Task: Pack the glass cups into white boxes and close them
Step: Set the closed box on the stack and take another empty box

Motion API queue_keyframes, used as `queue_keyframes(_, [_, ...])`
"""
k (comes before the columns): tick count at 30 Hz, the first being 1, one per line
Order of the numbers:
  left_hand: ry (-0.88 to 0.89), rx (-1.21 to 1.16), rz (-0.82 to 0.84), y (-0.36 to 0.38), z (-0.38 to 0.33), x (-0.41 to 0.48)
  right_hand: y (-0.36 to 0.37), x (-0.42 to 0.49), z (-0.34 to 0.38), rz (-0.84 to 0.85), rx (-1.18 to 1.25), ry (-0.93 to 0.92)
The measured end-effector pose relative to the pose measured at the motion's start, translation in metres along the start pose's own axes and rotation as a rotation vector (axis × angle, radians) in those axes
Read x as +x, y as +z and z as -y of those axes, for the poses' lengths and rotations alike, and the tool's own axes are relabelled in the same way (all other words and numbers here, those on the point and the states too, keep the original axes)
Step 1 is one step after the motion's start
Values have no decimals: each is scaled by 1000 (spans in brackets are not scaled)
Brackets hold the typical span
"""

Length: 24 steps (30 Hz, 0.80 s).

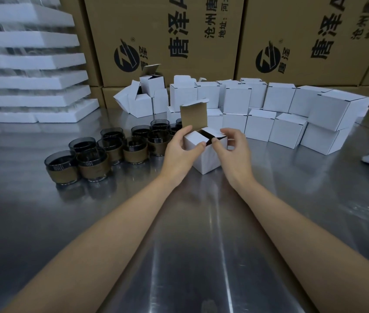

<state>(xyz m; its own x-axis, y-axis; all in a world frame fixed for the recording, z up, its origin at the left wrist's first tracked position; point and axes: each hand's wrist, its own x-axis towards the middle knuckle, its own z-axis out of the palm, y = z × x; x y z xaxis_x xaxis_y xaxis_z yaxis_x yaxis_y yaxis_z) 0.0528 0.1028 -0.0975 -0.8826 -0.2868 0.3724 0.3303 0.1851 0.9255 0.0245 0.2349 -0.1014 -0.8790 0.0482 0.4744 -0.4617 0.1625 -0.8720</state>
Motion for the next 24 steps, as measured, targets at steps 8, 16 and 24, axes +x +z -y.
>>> queue_keyframes(8, [-7, 0, 38, -1, 1, -1, -2, 5, 6, -183, -57, 110])
queue_keyframes(16, [85, 171, 29, 1, -4, -6, -6, 8, -5, -63, -98, 248])
queue_keyframes(24, [-20, 61, 35, -10, -5, -4, -2, -1, 2, 129, -227, 205])
